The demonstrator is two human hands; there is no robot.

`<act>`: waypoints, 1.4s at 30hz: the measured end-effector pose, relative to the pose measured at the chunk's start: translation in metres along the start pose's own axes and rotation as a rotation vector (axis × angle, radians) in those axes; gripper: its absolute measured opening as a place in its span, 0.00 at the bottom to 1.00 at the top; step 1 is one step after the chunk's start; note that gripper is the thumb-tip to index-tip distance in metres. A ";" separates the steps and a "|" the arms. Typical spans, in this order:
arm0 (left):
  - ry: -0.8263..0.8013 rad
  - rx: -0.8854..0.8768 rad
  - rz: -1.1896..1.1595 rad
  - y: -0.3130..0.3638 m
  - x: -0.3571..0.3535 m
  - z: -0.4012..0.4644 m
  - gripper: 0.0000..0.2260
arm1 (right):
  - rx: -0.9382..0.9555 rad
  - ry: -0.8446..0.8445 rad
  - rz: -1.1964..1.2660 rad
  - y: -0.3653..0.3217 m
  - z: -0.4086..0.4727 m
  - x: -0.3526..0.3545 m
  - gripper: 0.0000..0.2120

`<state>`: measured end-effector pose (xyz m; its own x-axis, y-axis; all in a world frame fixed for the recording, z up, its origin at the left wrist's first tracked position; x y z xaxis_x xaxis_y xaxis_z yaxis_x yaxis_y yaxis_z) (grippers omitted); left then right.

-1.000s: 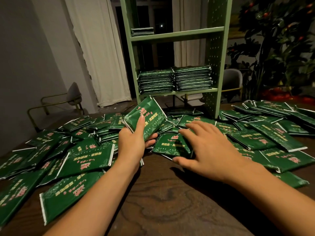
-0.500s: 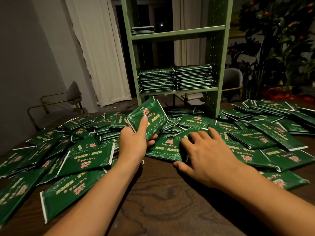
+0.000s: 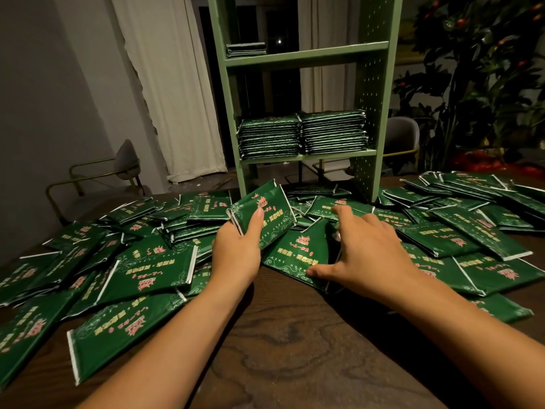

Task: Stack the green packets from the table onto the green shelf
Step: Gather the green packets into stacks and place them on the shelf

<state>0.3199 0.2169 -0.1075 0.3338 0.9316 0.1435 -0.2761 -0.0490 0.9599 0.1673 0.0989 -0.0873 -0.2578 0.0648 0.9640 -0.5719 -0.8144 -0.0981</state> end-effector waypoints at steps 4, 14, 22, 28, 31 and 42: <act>-0.004 -0.007 -0.029 -0.005 0.000 0.005 0.22 | -0.025 0.002 0.222 -0.001 0.002 0.004 0.59; 0.114 0.039 -0.326 0.005 0.009 0.011 0.20 | 0.152 0.049 0.471 -0.002 -0.003 0.004 0.44; -0.135 0.141 -0.445 0.008 0.012 0.019 0.09 | 0.298 0.401 0.626 0.004 0.002 0.007 0.31; -0.500 0.276 -0.521 0.015 -0.002 -0.002 0.17 | 0.307 0.423 0.652 0.009 0.001 0.004 0.27; -0.645 0.397 -0.619 0.015 -0.004 -0.008 0.22 | 0.314 0.431 0.672 0.008 0.001 0.005 0.21; -0.540 0.329 -0.724 0.012 -0.010 -0.005 0.16 | 0.312 0.451 0.524 0.012 0.005 0.002 0.11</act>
<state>0.3087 0.2089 -0.0984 0.7168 0.4885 -0.4976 0.3988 0.2981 0.8672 0.1636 0.0868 -0.0849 -0.7670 -0.2004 0.6096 -0.0574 -0.9247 -0.3763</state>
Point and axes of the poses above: each hand's wrist, its own z-axis towards the middle knuckle, its own x-axis out of the back of the hand, y = z × x, the point moved 2 cm from there along z, towards the middle knuckle, and after that the axes turned 6 degrees about -z, right-handed, at the moved point
